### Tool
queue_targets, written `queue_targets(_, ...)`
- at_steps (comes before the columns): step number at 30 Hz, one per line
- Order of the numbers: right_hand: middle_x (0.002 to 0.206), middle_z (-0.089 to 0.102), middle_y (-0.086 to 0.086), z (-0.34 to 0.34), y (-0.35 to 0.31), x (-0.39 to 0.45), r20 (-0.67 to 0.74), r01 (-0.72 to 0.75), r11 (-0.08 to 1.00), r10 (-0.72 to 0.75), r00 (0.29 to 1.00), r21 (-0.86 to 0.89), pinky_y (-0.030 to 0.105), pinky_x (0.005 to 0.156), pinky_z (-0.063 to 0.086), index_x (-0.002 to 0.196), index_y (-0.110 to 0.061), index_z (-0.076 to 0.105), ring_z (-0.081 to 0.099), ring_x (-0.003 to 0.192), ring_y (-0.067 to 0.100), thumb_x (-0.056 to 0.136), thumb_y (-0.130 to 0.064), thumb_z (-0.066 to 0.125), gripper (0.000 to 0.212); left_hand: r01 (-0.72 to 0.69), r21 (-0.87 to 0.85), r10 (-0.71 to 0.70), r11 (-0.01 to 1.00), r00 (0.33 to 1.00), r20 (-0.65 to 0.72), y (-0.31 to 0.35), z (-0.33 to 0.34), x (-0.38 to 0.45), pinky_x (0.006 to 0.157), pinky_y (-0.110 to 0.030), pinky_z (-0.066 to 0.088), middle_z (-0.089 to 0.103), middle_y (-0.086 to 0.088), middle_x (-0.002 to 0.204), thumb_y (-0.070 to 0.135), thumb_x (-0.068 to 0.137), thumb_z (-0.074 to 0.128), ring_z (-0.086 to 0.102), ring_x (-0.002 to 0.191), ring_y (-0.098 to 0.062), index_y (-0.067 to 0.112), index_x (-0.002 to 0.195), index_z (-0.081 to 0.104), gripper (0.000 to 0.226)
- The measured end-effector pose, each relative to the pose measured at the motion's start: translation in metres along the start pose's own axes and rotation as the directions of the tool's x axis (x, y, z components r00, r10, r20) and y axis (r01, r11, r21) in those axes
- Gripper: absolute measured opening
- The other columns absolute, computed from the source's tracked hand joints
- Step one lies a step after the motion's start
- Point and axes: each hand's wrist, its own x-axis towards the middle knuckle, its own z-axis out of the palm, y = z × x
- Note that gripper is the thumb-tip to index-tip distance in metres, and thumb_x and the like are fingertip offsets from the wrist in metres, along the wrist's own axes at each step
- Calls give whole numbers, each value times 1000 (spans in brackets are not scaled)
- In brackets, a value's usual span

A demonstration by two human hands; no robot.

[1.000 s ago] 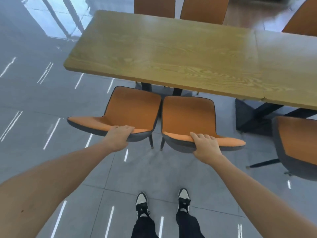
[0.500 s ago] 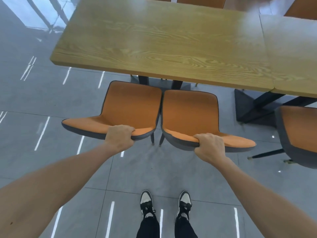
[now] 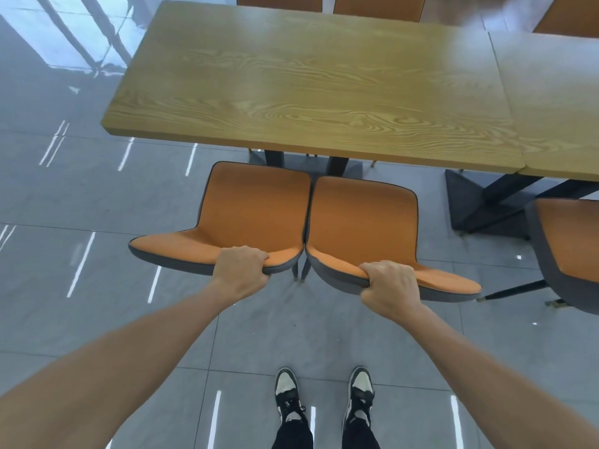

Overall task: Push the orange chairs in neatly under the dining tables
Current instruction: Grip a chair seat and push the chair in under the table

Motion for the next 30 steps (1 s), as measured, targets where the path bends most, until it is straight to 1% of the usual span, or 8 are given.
queue_targets(5,53,56,-6,3,2,0,-34,30,999,-29,999,34,27,44,28,60,-21,57,52,52,20,54,-22,48,11,-2,12,2,1000,1000,-3,8,3,-1,50,-27,43,70,4,68,36,74,58,65,62,-22,27,77,72,18)
queue_targets(8,52,57,-6,4,5,2,-79,56,998,-54,995,32,25,44,27,59,-22,60,52,50,20,54,-21,49,12,-9,20,10,1000,1000,-28,11,4,0,49,-26,39,71,3,67,37,73,59,66,62,-22,26,78,74,19)
queue_targets(10,55,60,-7,2,13,5,-75,61,998,-61,995,-2,25,42,33,63,-23,64,55,51,19,56,-22,51,15,-5,14,5,1000,999,-43,14,0,2,48,-26,34,69,3,64,35,73,60,64,58,-23,24,74,73,17)
queue_targets(12,58,62,-6,1,22,5,-68,62,998,-64,996,-30,27,44,40,67,-23,69,58,54,20,56,-23,51,21,11,-4,-11,1000,999,-46,22,-4,1,46,-25,26,65,3,59,31,71,63,58,53,-23,23,66,66,11)
queue_targets(15,60,64,-4,1,30,0,-68,40,999,-42,997,-27,29,44,42,70,-23,71,60,57,23,55,-23,51,25,31,-10,-32,999,999,-24,37,-7,-3,44,-24,16,58,4,53,29,69,63,45,47,-21,22,58,57,14)
queue_targets(18,61,65,-5,4,28,-3,-68,16,999,-18,998,-28,29,45,42,73,-23,71,59,57,23,56,-22,51,26,49,-15,-49,999,998,-35,40,-5,-4,45,-24,17,57,4,52,28,66,64,42,47,-21,21,57,55,14)
queue_targets(25,66,68,-6,3,26,0,-67,-23,999,21,998,-30,29,47,43,75,-25,71,60,60,20,59,-25,47,29,18,8,-18,1000,997,-77,38,-3,-3,46,-23,21,58,5,50,32,66,67,54,46,-21,22,58,63,13)
queue_targets(30,69,70,-7,4,26,-1,-79,-35,999,32,996,-28,28,49,44,78,-26,73,61,62,20,61,-27,47,31,1,-1,-1,1000,995,-99,39,-5,-4,46,-22,20,60,6,51,33,66,69,56,46,-20,22,60,66,13)
